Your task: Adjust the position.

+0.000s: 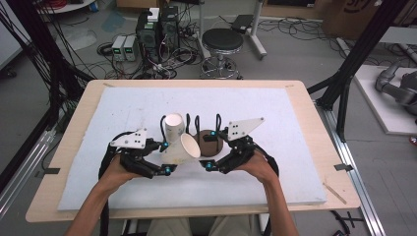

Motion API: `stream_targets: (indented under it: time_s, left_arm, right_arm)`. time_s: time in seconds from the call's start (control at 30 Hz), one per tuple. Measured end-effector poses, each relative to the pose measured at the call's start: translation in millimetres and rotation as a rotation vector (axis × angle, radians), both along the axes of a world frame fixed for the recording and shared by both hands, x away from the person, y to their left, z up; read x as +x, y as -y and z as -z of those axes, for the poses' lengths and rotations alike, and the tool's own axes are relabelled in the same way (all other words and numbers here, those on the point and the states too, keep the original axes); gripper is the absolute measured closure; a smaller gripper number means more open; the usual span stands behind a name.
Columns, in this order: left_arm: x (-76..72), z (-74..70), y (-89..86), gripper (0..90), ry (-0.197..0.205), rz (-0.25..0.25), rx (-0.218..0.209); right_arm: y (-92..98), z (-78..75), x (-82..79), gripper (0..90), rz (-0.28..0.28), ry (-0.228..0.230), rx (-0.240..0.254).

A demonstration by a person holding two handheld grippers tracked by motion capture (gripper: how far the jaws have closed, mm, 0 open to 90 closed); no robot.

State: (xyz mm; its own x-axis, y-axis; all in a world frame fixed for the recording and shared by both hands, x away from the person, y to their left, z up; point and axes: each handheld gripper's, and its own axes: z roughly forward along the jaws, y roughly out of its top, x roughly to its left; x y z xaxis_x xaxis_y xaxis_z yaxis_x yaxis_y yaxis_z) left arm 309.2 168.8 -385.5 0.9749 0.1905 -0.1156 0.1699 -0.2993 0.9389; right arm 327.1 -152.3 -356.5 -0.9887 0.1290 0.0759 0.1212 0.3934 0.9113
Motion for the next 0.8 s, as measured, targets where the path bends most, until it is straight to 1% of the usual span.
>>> stream_targets:
  time_s: [0.1, 0.17, 0.2, 0.4, 0.5, 0.6, 0.8]
  left_arm:
    - [0.1, 1.1, 0.3, 36.5, 0.001, 0.006, -0.025]
    - [-0.2, 1.3, 0.3, 36.5, -0.001, 0.004, -0.027]
    - [-0.4, 1.8, 0.5, 36.5, -0.001, 0.002, -0.035]
    - [-0.5, 2.5, 1.7, 36.5, 0.001, 0.011, -0.038]
    - [-1.3, 2.4, 2.4, 36.5, -0.002, 0.010, -0.051]
    - [-1.5, 2.5, 2.9, 36.5, -0.001, 0.015, -0.061]
    - [-2.3, 4.8, 8.4, 36.5, 0.001, 0.027, -0.077]
  right_arm:
    - [0.5, 3.3, -0.8, 17.7, -0.001, -0.010, 0.017]
    - [0.7, 6.1, -0.6, 17.7, -0.001, -0.010, 0.026]
    - [0.9, 7.3, -0.7, 17.7, -0.001, -0.016, 0.029]
    - [-0.9, 12.9, -0.2, 17.7, -0.006, -0.023, 0.043]
    - [-3.0, 14.4, -0.4, 17.7, -0.010, -0.027, 0.052]
    - [-5.5, 16.6, -0.5, 17.8, -0.018, -0.022, 0.077]
    - [-10.4, 20.2, -0.5, 17.7, -0.033, -0.033, 0.093]
